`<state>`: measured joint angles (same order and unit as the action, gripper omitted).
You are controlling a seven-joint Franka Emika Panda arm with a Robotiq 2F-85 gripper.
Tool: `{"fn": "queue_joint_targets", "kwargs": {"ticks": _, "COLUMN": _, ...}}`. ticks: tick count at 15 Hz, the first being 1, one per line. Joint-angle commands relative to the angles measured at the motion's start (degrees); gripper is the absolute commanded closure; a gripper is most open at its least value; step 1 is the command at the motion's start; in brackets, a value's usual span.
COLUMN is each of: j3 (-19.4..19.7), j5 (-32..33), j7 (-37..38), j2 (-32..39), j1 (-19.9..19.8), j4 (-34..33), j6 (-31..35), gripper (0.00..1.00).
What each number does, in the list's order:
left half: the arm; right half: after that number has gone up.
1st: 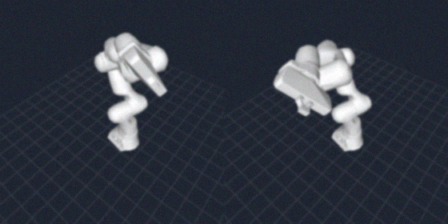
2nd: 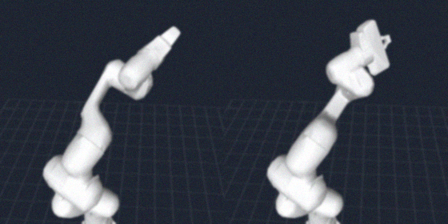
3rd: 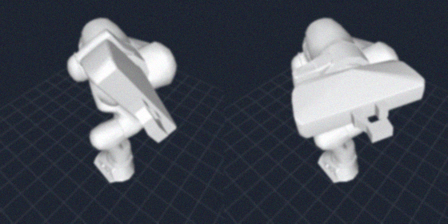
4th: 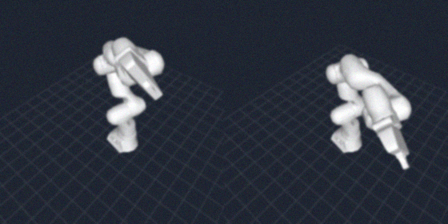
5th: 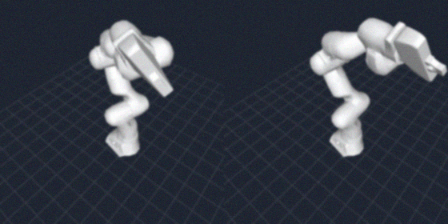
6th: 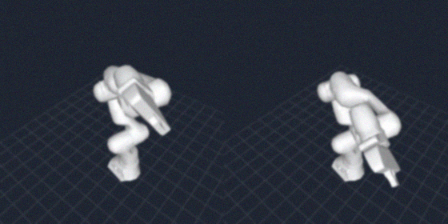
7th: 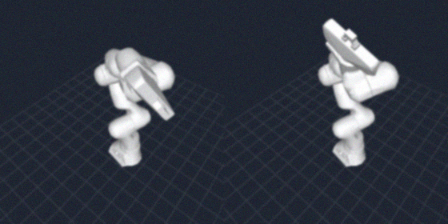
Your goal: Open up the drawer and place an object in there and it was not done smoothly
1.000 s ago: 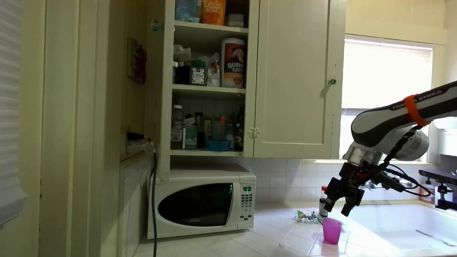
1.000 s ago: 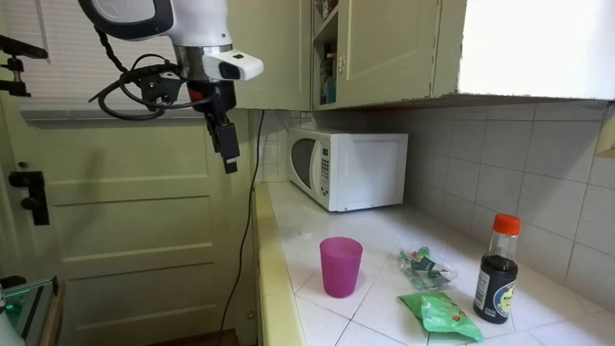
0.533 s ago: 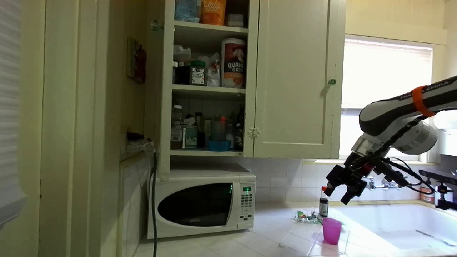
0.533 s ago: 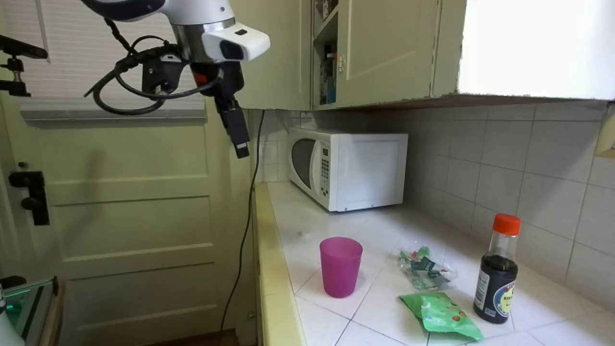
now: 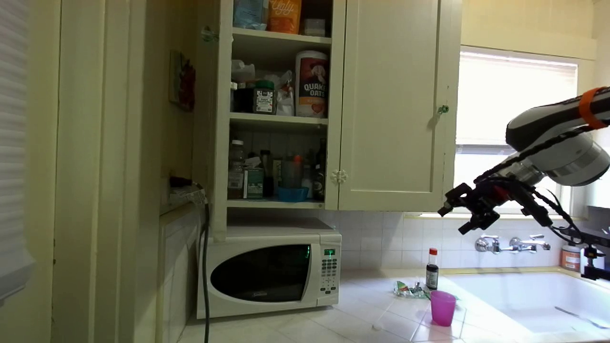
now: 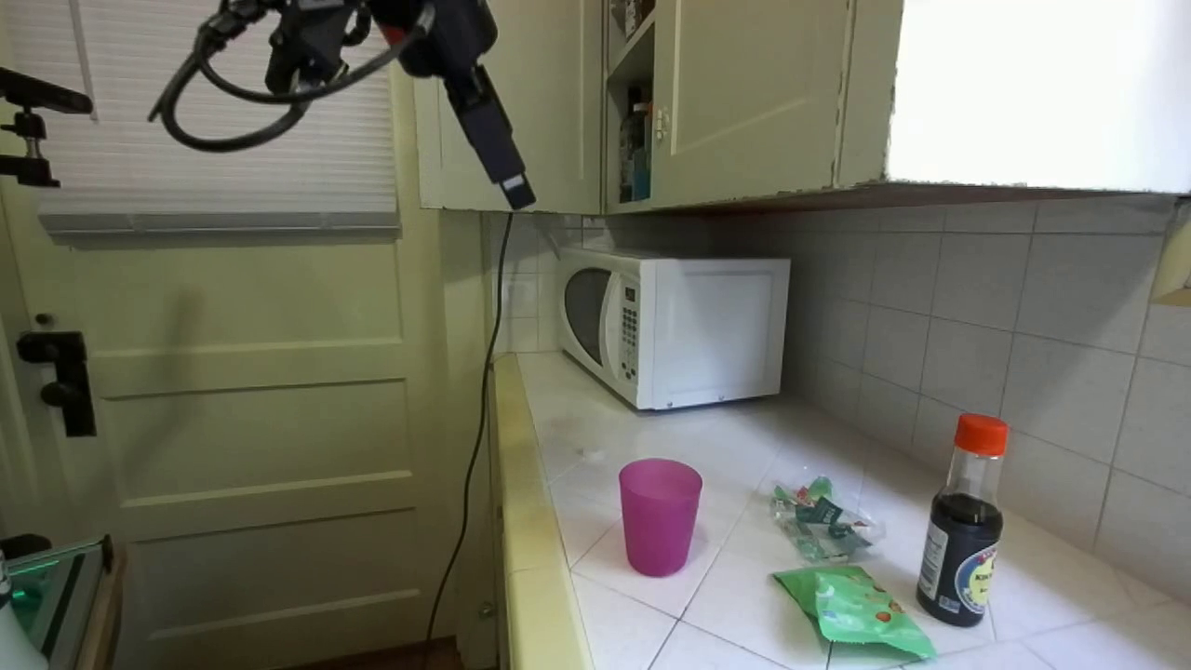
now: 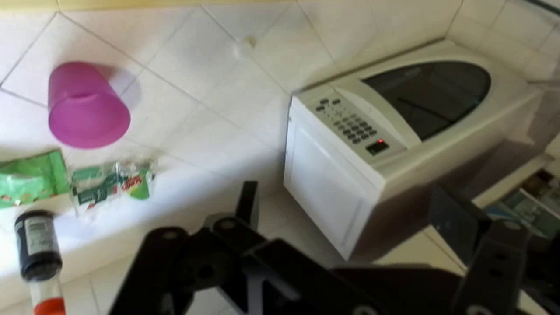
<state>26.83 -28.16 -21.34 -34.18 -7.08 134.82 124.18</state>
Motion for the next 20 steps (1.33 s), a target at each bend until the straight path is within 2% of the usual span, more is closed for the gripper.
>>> {"fn": "queue_joint_targets", "kwargs": {"ticks": 1, "j3": 0.72, "j5": -3.34, "j7": 1.96, "j2": -1.93, "j1": -1.57, "j4": -4.13, "j6": 3.78, "gripper": 0.0}}
{"fn": "queue_joint_targets", "kwargs": {"ticks": 5, "j3": -0.51, "j5": -4.38, "j7": 6.82, "j2": -3.56, "j1": -2.47, "j4": -8.92, "j6": 11.88, "gripper": 0.0}}
{"fn": "queue_joint_targets", "kwargs": {"ticks": 10, "j3": -3.9, "j5": -3.72, "j7": 12.56, "j2": -3.51, "j1": -0.7, "j4": -13.92, "j6": 28.75, "gripper": 0.0}}
{"fn": "queue_joint_targets", "kwargs": {"ticks": 12, "j3": -5.7, "j5": -3.1, "j7": 16.84, "j2": 0.49, "j1": 0.15, "j4": -18.02, "j6": 36.77, "gripper": 0.0}}
{"fn": "queue_joint_targets", "kwargs": {"ticks": 13, "j3": -6.02, "j5": -1.92, "j7": 18.4, "j2": 1.75, "j1": 0.6, "j4": -19.77, "j6": 37.25, "gripper": 0.0}}
{"fn": "queue_joint_targets", "kwargs": {"ticks": 14, "j3": -4.6, "j5": -0.71, "j7": 16.23, "j2": -2.76, "j1": 1.25, "j4": -15.56, "j6": 34.95, "gripper": 0.0}}
{"fn": "queue_joint_targets", "kwargs": {"ticks": 18, "j3": -5.61, "j5": -0.78, "j7": 18.28, "j2": 0.95, "j1": 1.65, "j4": -19.05, "j6": 36.8, "gripper": 0.0}}
{"fn": "queue_joint_targets", "kwargs": {"ticks": 19, "j3": -6.7, "j5": -0.31, "j7": 18.71, "j2": 1.92, "j1": 0.45, "j4": -18.37, "j6": 40.4, "gripper": 0.0}}
{"fn": "queue_joint_targets", "kwargs": {"ticks": 20, "j3": -6.79, "j5": -1.0, "j7": 18.42, "j2": 3.99, "j1": 1.66, "j4": -20.02, "j6": 45.93, "gripper": 0.0}}
